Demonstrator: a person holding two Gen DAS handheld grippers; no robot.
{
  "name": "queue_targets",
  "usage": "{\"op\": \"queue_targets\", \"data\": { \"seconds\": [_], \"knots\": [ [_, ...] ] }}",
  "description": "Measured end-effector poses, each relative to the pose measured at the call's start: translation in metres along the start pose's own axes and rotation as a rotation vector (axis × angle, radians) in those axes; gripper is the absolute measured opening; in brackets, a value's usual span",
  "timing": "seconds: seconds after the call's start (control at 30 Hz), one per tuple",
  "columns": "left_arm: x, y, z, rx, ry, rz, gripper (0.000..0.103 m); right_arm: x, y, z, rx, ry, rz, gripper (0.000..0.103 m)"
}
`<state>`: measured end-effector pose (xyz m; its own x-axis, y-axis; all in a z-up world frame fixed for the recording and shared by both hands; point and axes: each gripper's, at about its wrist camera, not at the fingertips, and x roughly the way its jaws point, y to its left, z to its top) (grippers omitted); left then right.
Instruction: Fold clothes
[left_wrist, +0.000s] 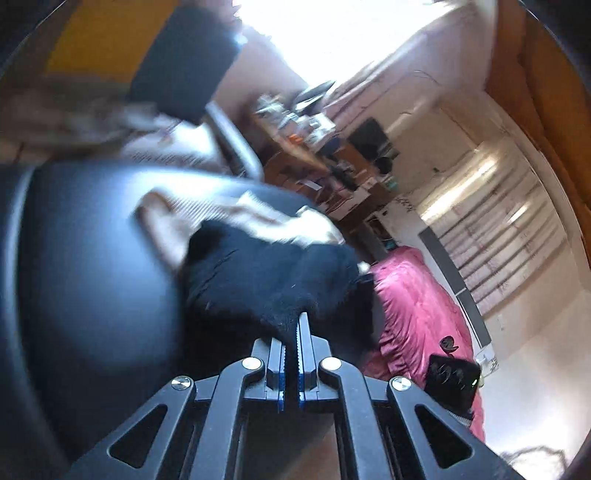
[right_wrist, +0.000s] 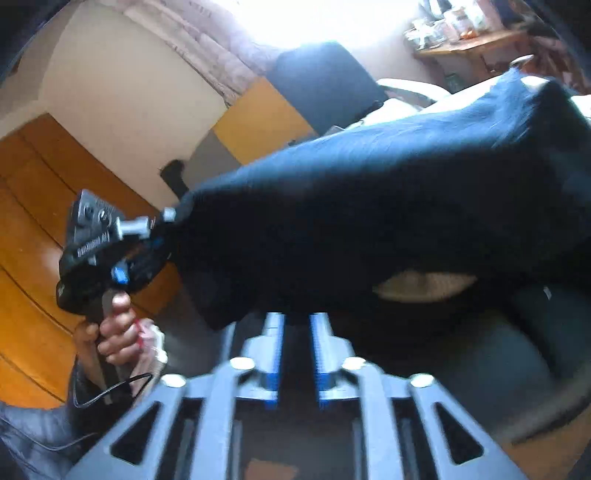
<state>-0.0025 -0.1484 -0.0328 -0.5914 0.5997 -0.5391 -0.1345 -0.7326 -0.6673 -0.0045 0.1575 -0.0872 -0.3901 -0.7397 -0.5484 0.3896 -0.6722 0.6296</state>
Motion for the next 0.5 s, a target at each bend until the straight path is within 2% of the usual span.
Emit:
{"op": "queue_targets", "data": {
  "seconds": [0.13,0.27,0.33,0.43,0.5],
  "knots": [
    [-0.029,0.037,-0.052,-0.031,0.041,0.027,0.003,0.0,0.002,-0.026,0.019,0.032,-0.076,0.043],
    [-0.056,0.063,-0.101,-0.057,0.088,0.015,0.004,0.017,0.004,-0.041,0.028,0.089,-0.156,0.046],
    [-0.067,0.073,-0.114,-0.074,0.096,0.025,0.008,0.025,0.002,-0.041,0.034,0.114,-0.17,0.058],
    [-0.087,0.099,-0.128,-0.123,0.063,0.091,0.012,0.034,0.009,-0.04,0.015,0.143,-0.172,0.06],
    [-0.098,0.113,-0.136,-0.154,0.042,0.12,0.013,0.036,0.022,-0.04,-0.046,0.147,-0.174,0.061]
  ]
}}
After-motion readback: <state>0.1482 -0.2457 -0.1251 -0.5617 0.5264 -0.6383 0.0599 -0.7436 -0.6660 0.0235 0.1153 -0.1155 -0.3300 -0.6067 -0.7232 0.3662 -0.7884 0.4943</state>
